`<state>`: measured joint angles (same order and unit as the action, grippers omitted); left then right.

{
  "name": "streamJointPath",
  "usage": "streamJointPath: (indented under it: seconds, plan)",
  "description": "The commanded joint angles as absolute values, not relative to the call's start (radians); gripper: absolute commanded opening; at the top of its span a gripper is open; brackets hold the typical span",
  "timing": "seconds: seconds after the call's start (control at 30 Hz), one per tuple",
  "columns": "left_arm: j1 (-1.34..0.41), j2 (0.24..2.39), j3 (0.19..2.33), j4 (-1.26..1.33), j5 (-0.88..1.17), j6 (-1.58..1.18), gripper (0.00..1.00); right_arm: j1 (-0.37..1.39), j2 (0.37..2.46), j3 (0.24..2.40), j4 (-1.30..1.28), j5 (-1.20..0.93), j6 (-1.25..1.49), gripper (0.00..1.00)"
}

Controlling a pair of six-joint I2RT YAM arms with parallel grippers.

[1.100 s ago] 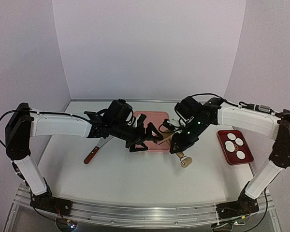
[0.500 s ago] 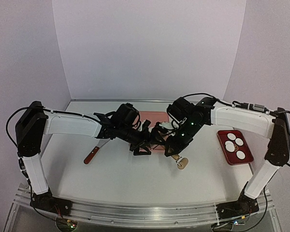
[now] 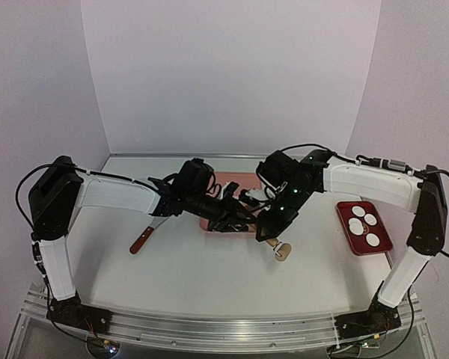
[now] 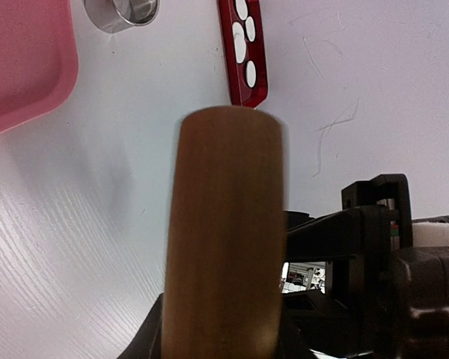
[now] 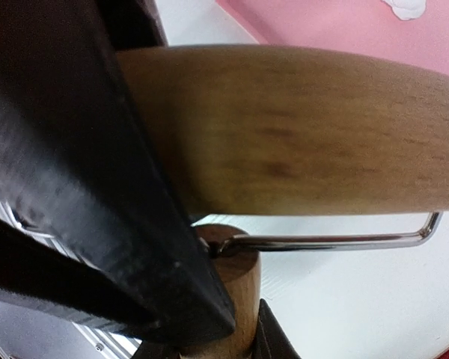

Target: Roll out the dumpling wrappers from the dough

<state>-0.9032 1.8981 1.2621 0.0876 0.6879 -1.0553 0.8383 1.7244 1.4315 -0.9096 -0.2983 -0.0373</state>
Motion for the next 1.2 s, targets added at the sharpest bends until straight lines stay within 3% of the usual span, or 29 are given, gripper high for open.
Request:
streamJointPath:
  seconds: [0.0, 0.1, 0.27, 0.33, 0.47, 0.8, 1.17]
  plan:
    - [-0.888, 1.883, 1.272, 0.158, 0.673, -1.075, 0.05, 0.852, 1.713, 1.481, -0.907, -0.241, -0.03, 0.07]
    - [-0.88, 1.836, 1.228, 0.157, 0.617, -1.079, 0.0, 0.852, 1.694, 1.491, -0.886, -0.16, 0.038, 0.29]
    - [-0.877, 1.745, 1.165, 0.178, 0.493, -1.072, 0.0, 0.851, 1.652, 1.535, -0.86, -0.043, 0.152, 0.84]
    - [-0.877, 1.706, 1.131, 0.195, 0.44, -1.073, 0.0, 0.848, 1.632, 1.564, -0.853, -0.016, 0.197, 0.96]
    - [-0.877, 1.617, 1.061, 0.268, 0.322, -1.076, 0.0, 0.806, 1.589, 1.586, -0.816, -0.059, 0.287, 0.98]
    - [-0.876, 1.477, 1.042, 0.395, 0.261, -1.046, 0.0, 0.528, 1.45, 1.304, -0.403, -0.627, 0.595, 0.98]
    - [-0.876, 1.433, 1.072, 0.538, 0.307, -1.12, 0.0, 0.501, 1.491, 1.144, 0.081, -0.939, 0.883, 0.98]
